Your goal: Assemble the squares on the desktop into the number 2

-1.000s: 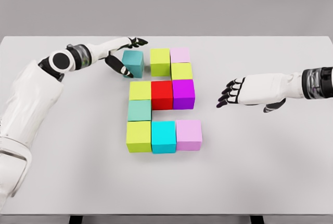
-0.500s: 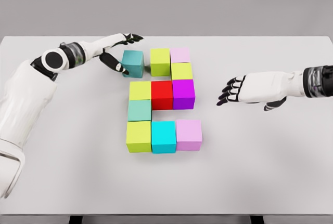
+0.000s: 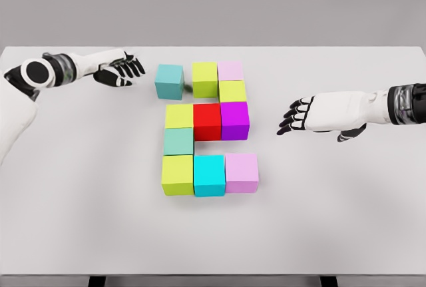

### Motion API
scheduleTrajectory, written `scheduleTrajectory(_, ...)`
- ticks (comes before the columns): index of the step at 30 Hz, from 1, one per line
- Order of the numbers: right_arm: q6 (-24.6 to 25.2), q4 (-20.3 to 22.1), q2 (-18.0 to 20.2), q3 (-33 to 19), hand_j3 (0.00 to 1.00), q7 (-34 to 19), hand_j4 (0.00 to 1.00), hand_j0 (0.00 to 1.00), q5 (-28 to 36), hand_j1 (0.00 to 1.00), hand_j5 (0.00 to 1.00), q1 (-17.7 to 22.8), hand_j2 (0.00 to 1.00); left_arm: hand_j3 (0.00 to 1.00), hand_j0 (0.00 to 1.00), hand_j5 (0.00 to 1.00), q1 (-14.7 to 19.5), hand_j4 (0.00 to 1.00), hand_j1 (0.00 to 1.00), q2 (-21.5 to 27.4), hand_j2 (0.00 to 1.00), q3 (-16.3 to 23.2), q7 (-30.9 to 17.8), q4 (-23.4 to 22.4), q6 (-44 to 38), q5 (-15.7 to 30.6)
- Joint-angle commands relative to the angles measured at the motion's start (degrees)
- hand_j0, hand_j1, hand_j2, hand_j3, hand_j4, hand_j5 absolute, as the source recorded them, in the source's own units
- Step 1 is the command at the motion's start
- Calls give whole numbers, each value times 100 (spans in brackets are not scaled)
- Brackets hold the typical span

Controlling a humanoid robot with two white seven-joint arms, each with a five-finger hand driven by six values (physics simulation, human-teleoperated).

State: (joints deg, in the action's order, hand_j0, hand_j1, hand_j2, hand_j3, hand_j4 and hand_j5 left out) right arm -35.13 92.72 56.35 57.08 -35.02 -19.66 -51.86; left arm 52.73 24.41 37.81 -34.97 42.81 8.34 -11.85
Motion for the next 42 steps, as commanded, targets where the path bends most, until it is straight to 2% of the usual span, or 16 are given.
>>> scheduleTrajectory(1,13,0,-1,-4,100,2,100,100,24,100,100,0,100,51,51,51,0,51,51,-7,51,24,-3,-176,-262,-432)
scheduleTrajectory(5,13,0,-1,-4,100,2,100,100,24,100,100,0,100,51,51,51,0,51,51,-235,51,50,-1,-44,-570,-1029)
scheduleTrajectory(8,13,1,-1,-4,100,2,100,100,24,100,100,0,100,51,51,51,-44,51,51,-227,51,59,-3,395,-658,-1056)
scheduleTrajectory(11,13,0,-1,-92,100,2,100,100,24,100,100,0,100,51,51,51,-53,51,51,-306,51,59,-3,465,-772,-1258)
scheduleTrajectory(21,13,9,-10,-92,100,2,100,100,24,100,100,-9,100,51,51,51,-79,51,51,-411,51,68,-3,492,-720,-1249)
scheduleTrajectory(23,13,9,-10,-92,100,2,100,100,24,100,100,-9,100,51,51,51,-88,51,51,-385,51,59,-3,694,-711,-1240)
scheduleTrajectory(29,13,0,-10,-92,100,2,100,100,24,100,100,-9,100,51,51,51,-114,51,51,-341,51,59,-3,712,-737,-1223)
scheduleTrajectory(33,13,9,-10,-92,100,2,100,100,24,100,100,-9,100,51,51,51,-193,51,51,-262,51,59,-3,940,-781,-1231)
scheduleTrajectory(42,13,9,-19,-92,100,2,100,100,24,100,100,-9,100,51,51,51,-246,51,51,-200,51,235,-3,1107,-1045,-1258)
